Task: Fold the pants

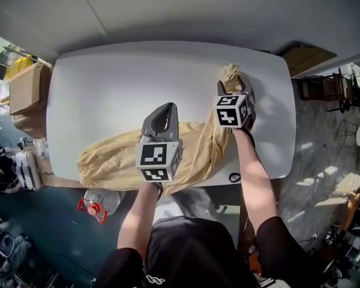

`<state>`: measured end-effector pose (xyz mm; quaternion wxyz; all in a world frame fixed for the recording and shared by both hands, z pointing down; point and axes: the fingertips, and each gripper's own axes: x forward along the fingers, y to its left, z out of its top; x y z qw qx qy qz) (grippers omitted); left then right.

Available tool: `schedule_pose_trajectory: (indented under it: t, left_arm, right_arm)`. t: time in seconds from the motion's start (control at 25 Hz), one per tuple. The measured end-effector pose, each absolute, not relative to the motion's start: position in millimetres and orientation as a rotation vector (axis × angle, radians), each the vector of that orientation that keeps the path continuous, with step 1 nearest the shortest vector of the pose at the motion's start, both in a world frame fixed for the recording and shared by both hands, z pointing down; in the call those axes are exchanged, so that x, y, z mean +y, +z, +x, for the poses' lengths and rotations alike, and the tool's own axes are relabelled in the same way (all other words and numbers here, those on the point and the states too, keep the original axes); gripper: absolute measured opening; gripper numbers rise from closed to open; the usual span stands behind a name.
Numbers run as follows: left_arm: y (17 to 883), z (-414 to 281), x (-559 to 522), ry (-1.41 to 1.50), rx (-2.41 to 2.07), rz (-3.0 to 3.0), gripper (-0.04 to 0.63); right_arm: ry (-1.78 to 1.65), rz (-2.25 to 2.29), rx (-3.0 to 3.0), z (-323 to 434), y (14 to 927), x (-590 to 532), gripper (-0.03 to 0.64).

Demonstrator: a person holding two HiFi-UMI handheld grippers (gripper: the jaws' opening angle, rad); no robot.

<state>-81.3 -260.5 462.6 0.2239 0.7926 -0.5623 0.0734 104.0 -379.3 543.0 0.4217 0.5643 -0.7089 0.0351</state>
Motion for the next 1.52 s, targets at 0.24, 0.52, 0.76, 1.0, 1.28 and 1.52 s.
schedule_pose_trajectory:
  t: [0.24,0.52,0.76,1.0,1.28,1.52]
  left_arm:
    - [492.2,-80.4,-261.1,0.231,-1.558,2.101,0.005]
    - [500.6,-94.8,-244.3,0.205,-1.575,2.032,0.006]
    - [498.9,-93.5,-243.3,0.189,-1.572,2.027,0.006]
    - [490.0,-74.6,-243.0,0.185,-1.518,2.072,0.006]
    - [478.3,-33.8,-239.6,0.209,-1.414,2.174,0.006]
    - [468.4,-2.6,-226.6,0.226,-1.335,2.239,0.006]
  right_arm:
    - [0.129,1.402,-1.697,112.3,577.9,-395.7,0.252]
    - [0.073,1.369,-1.591,117.8,597.9,-398.7,0.049]
    - [0.098,1.39,-1.637,118.2,590.0,-394.1,0.043]
    - [0.151,1.427,-1.73,120.2,566.1,-384.4,0.039]
    - [0.221,1.581,-1.818,146.1,522.9,-353.5,0.04]
    - [0.274,1.72,-1.852,184.8,491.4,-323.7,0.04]
